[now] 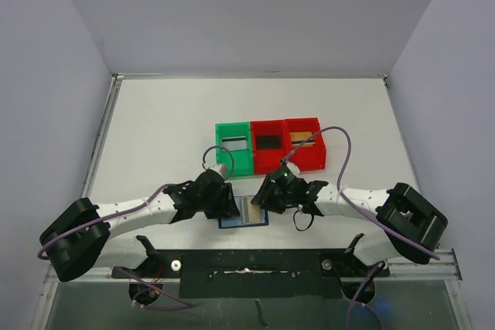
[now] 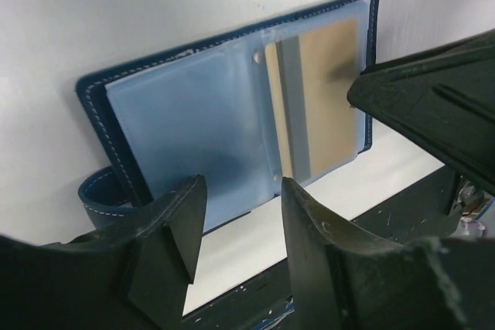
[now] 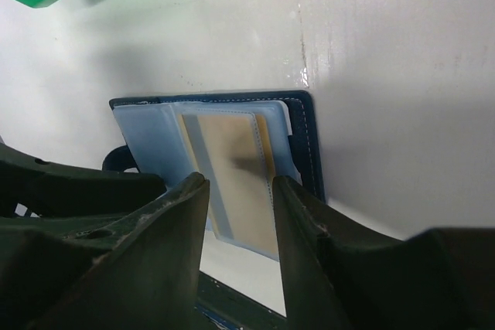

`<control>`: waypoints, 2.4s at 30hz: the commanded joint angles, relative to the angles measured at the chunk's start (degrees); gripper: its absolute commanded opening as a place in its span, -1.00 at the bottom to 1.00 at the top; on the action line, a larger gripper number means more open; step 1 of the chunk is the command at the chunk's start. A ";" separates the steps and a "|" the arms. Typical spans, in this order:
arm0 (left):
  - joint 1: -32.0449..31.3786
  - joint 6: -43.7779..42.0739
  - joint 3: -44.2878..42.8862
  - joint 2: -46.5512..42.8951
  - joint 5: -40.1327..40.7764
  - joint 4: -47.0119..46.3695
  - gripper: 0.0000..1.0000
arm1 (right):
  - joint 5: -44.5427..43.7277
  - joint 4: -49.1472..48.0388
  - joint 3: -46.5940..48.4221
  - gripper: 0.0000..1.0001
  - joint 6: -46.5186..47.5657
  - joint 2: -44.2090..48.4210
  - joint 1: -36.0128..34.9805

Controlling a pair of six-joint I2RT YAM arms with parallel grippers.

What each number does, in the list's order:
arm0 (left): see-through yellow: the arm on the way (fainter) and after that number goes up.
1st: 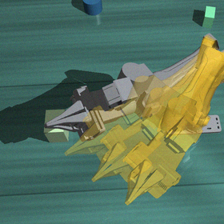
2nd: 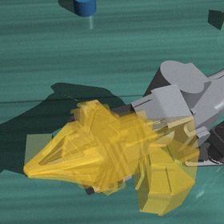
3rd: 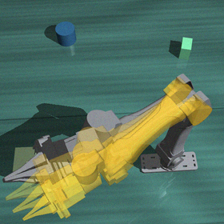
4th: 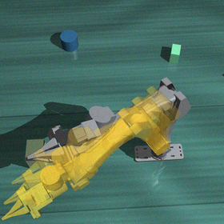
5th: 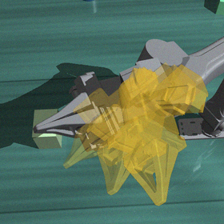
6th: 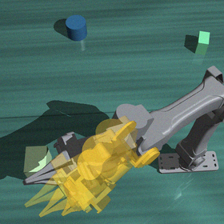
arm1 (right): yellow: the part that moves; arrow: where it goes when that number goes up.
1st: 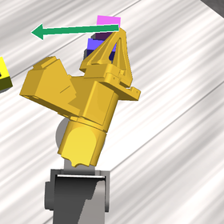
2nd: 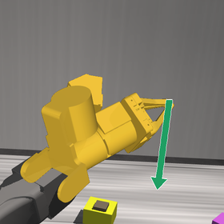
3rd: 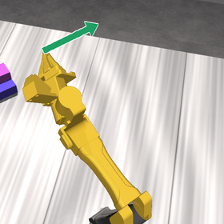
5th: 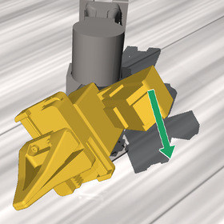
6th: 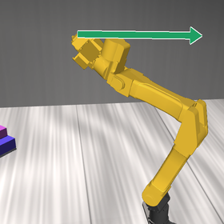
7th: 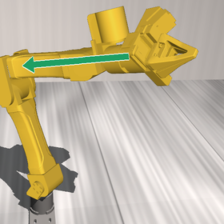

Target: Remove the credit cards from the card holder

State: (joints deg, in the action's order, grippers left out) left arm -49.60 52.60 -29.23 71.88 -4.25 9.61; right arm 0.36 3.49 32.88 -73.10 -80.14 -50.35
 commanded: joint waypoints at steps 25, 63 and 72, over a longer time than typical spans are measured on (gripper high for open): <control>-2.86 0.82 -3.37 -2.22 11.36 11.17 0.04 | 3.03 -0.81 4.33 -0.60 5.12 1.43 -0.16; -2.87 2.20 -0.67 -8.65 8.52 7.61 -0.49 | 16.89 -9.32 7.10 -0.59 6.21 -4.50 1.75; -2.87 4.41 -1.63 -15.50 12.91 12.86 -0.41 | 21.47 -10.10 11.45 -0.41 8.97 -7.79 0.81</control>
State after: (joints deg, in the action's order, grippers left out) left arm -52.42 55.53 -27.92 59.61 5.50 20.38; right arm 18.65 -4.25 41.50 -66.02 -86.91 -48.84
